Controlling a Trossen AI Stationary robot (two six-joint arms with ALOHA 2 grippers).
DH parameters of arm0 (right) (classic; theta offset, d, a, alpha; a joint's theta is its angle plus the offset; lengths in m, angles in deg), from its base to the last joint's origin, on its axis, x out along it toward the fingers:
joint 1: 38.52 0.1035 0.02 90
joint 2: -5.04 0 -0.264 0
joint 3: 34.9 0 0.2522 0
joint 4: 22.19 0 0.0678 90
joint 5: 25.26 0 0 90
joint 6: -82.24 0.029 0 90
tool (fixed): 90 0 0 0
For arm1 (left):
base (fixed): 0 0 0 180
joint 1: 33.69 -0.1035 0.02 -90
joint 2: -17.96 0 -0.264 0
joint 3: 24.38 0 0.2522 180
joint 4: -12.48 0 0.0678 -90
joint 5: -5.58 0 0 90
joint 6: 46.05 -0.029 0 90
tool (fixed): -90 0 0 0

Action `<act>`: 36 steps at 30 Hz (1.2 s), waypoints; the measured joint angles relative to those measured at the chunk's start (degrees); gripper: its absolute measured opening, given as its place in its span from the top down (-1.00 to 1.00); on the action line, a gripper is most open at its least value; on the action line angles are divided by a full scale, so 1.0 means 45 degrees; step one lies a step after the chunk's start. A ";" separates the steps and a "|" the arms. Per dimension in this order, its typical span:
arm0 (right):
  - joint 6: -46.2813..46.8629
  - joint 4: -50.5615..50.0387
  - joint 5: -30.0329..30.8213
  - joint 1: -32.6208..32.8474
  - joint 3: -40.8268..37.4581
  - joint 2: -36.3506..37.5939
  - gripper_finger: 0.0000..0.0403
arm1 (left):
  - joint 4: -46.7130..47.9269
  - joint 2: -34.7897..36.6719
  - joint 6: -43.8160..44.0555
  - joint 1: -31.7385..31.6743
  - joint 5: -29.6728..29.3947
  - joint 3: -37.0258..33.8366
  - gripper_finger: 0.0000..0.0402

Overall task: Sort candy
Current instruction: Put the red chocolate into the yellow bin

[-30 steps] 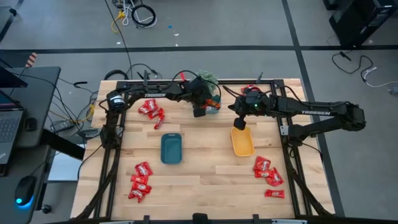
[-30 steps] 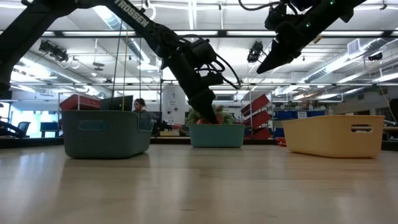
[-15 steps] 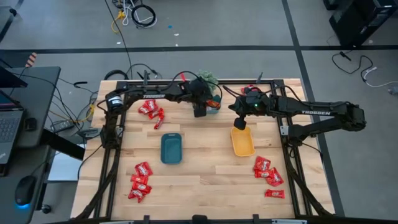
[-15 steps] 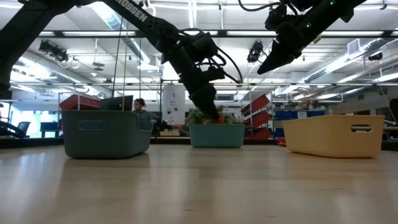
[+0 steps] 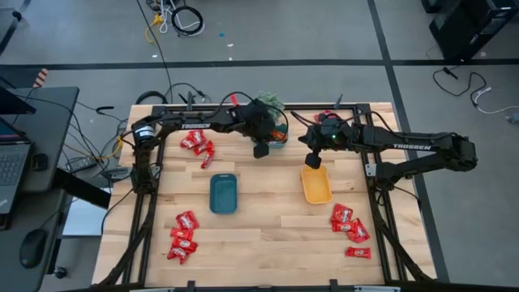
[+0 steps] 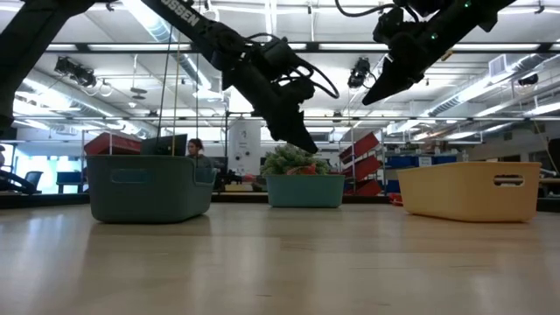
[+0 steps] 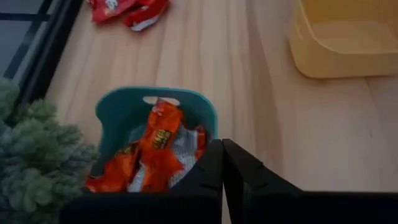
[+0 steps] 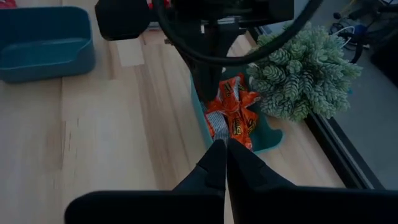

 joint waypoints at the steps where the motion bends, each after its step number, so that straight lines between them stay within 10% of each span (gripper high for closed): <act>1: 0.0002 -0.0039 0.0000 0.0000 0.0000 0.0000 0.99 | -0.0475 0.0085 0.0098 0.0009 0.0088 -0.0218 0.97; 21: 0.0434 0.3835 -0.1738 -0.1256 -0.2228 -0.0418 1.00 | -1.2365 0.5668 0.2701 -0.0028 0.0762 -0.9410 0.99; 36: 0.2318 -0.0214 0.1617 -0.3557 -0.2093 -0.0345 0.80 | -1.6688 0.6399 0.3919 -0.0053 0.2015 -1.2376 0.99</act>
